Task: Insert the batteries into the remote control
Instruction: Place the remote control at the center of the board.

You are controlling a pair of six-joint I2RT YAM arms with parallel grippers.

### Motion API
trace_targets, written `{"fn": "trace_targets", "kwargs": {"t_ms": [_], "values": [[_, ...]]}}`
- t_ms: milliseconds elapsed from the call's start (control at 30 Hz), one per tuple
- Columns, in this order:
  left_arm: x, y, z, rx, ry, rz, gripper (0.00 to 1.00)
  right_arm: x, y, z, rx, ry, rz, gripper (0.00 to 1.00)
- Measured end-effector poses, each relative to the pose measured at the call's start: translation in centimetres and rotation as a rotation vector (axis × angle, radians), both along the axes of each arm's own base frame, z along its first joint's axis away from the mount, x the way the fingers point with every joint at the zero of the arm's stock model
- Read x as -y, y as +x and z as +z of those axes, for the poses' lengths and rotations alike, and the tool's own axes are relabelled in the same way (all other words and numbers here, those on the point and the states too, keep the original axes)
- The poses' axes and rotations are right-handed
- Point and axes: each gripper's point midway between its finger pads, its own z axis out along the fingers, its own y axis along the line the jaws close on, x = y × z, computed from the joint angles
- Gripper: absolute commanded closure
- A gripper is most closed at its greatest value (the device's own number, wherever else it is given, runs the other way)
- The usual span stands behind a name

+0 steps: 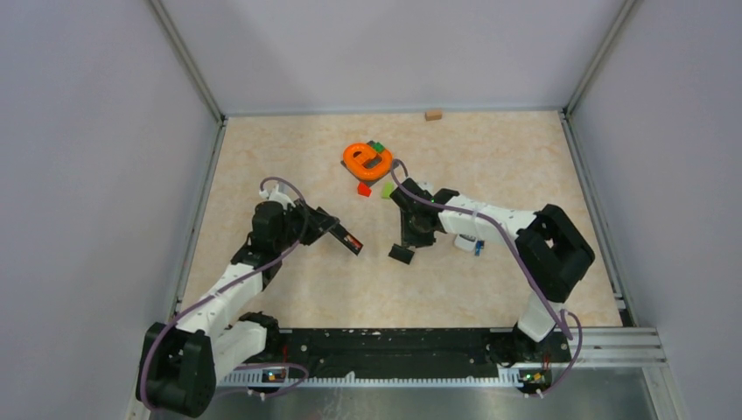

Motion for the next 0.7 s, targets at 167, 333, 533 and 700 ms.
{"fn": "trace_targets", "kwargs": {"t_ms": [167, 333, 533, 700], "values": [[-0.2, -0.2, -0.7, -0.005, 0.001, 0.008, 1.00, 0.3, -0.8, -0.9, -0.032, -0.001, -0.023, 0.68], [-0.2, 0.1, -0.9, 0.001, -0.021, 0.029, 1.00, 0.7, -1.7, -2.0, -0.073, -0.005, -0.035, 0.69], [-0.2, 0.6, -1.8, -0.023, -0.053, 0.062, 1.00, 0.2, -1.9, -2.5, -0.089, 0.016, -0.037, 0.78], [0.0, 0.9, -2.7, -0.052, -0.074, 0.073, 1.00, -0.1, -1.9, -2.7, -0.089, 0.035, -0.035, 1.00]]}}
